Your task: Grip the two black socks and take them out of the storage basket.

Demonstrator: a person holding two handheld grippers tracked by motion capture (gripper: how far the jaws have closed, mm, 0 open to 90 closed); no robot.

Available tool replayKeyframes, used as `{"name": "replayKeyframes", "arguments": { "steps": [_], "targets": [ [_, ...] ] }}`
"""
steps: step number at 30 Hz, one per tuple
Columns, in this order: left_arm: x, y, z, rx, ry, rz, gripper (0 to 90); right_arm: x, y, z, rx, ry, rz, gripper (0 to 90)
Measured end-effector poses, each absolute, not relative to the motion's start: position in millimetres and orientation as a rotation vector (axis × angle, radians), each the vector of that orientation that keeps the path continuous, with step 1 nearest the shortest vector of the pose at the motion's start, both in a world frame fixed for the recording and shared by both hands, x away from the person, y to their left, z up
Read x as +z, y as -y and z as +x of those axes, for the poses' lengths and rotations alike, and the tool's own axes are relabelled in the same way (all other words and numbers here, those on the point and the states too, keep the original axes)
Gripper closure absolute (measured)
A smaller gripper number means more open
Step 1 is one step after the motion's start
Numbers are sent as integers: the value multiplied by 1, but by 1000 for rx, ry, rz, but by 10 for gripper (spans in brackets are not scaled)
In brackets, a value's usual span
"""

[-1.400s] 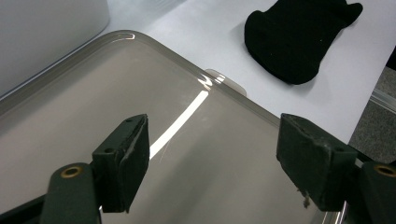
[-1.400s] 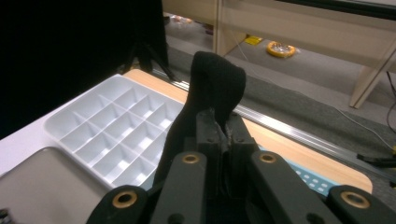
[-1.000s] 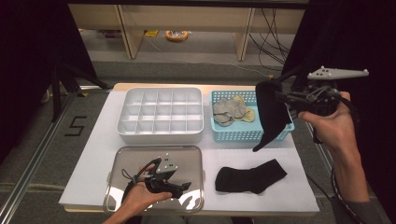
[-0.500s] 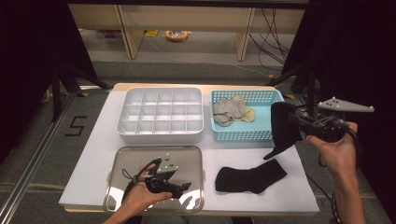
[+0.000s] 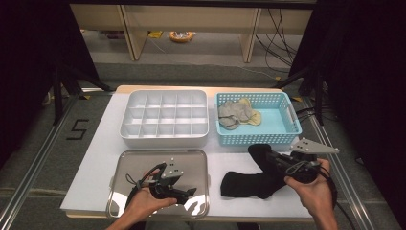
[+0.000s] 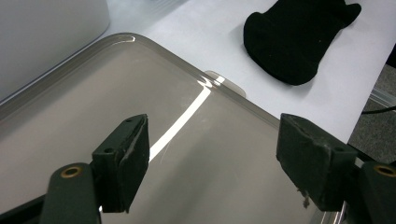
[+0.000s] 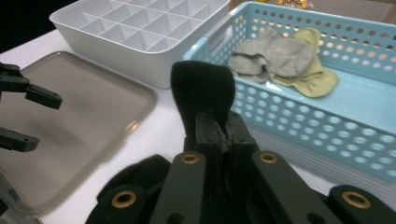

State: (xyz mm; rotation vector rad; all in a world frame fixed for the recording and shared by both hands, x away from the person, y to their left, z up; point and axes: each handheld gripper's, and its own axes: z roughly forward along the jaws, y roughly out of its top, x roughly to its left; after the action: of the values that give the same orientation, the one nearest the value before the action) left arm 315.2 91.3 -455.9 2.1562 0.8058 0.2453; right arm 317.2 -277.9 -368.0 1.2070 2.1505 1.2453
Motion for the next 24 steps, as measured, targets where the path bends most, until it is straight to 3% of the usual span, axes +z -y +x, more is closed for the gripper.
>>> {"name": "replayKeyframes", "arguments": {
  "steps": [11,24],
  "targets": [
    [-456,-93,315,220,-818,2152,255,-414,238,305,1156,-2324,1177,868],
    [-457,-91,315,218,-810,2159,259,-436,231,284,1129,-2382,1157,868]
  ]
}}
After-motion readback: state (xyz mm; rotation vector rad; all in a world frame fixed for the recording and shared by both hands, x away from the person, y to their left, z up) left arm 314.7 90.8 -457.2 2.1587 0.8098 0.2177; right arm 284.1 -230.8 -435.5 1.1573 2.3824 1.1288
